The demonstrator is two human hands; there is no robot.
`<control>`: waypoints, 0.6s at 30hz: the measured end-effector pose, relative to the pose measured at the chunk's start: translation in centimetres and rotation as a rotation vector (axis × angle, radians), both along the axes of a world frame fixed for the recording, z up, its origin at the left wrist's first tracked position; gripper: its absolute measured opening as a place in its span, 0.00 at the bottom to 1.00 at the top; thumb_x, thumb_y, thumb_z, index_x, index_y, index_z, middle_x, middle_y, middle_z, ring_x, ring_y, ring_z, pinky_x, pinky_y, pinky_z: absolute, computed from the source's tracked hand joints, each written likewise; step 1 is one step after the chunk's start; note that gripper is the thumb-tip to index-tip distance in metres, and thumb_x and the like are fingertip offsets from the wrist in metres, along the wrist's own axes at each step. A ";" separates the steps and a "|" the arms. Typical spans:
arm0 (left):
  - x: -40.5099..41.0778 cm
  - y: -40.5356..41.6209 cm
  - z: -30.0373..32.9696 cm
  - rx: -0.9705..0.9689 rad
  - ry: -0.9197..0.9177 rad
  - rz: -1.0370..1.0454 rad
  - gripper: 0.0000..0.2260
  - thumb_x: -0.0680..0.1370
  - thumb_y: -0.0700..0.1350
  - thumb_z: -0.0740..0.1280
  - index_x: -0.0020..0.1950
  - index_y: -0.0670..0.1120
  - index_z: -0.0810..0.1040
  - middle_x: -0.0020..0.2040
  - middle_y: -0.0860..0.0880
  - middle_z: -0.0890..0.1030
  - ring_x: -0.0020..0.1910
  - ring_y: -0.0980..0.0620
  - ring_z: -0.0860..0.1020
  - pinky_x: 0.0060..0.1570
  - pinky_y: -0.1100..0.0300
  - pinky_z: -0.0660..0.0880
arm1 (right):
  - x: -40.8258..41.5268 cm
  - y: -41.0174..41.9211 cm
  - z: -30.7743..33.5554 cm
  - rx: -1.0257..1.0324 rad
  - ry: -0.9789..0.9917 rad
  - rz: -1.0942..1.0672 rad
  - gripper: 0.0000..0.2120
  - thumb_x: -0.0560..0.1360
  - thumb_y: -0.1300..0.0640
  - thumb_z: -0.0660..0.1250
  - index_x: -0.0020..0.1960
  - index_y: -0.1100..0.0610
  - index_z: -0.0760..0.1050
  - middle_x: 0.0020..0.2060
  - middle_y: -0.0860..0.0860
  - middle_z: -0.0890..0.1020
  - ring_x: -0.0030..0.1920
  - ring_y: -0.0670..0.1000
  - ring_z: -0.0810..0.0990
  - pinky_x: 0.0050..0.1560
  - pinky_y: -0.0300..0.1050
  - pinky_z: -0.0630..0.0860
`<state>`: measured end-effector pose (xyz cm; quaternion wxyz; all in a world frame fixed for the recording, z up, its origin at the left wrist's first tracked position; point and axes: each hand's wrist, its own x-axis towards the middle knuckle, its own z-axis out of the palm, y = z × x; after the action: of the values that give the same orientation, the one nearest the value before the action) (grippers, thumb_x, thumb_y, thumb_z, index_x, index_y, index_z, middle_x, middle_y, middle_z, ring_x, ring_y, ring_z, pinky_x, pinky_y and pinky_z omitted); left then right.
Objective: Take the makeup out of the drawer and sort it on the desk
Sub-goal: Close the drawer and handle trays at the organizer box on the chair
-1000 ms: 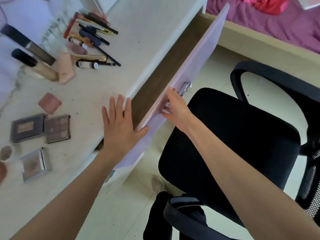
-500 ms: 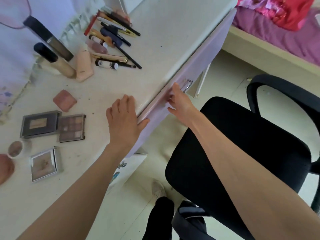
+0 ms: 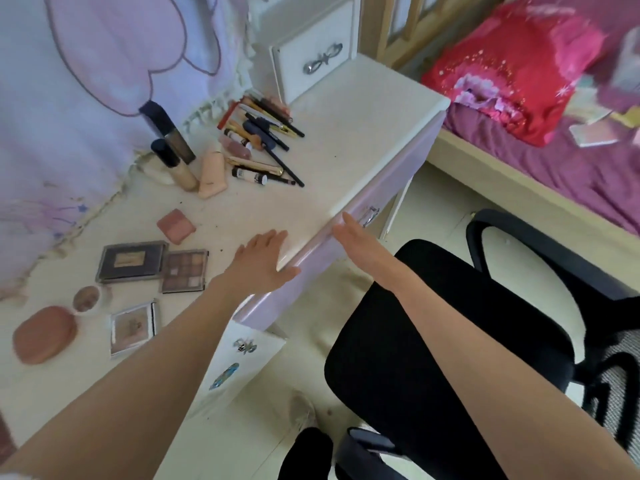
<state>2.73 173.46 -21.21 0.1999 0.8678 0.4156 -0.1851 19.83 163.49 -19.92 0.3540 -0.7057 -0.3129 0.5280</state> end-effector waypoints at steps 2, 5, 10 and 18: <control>-1.2 -0.4 2.3 0.059 -0.052 -0.007 0.43 0.66 0.69 0.47 0.76 0.48 0.48 0.77 0.45 0.50 0.75 0.43 0.50 0.71 0.46 0.53 | -0.2 -0.5 2.5 0.015 -0.192 0.114 0.29 0.80 0.44 0.52 0.77 0.49 0.45 0.76 0.50 0.55 0.74 0.52 0.57 0.70 0.46 0.56; -3.8 -1.3 7.1 0.236 -0.160 0.038 0.31 0.77 0.62 0.52 0.76 0.50 0.49 0.77 0.48 0.48 0.75 0.46 0.47 0.72 0.46 0.48 | -1.3 -0.2 7.2 0.102 -0.477 0.275 0.29 0.81 0.47 0.53 0.77 0.51 0.46 0.75 0.50 0.56 0.74 0.51 0.58 0.72 0.47 0.56; -11.4 -4.1 15.1 0.459 -0.247 0.261 0.32 0.75 0.65 0.45 0.76 0.52 0.48 0.77 0.51 0.47 0.76 0.49 0.44 0.73 0.47 0.43 | -6.3 1.1 14.2 0.386 -0.899 0.480 0.30 0.79 0.42 0.51 0.76 0.53 0.50 0.75 0.53 0.58 0.73 0.54 0.59 0.69 0.58 0.61; -26.8 -19.5 15.9 0.534 -0.199 0.789 0.37 0.71 0.66 0.43 0.75 0.47 0.58 0.75 0.46 0.58 0.75 0.43 0.54 0.70 0.42 0.52 | -20.4 -2.5 16.8 0.627 -0.919 0.920 0.29 0.78 0.42 0.54 0.76 0.50 0.52 0.75 0.50 0.58 0.75 0.53 0.56 0.71 0.57 0.55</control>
<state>-24.03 153.95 -5.28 0.0640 0.6786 0.7247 0.1017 -0.55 161.00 -3.11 0.1144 -0.5185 -0.8323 0.1590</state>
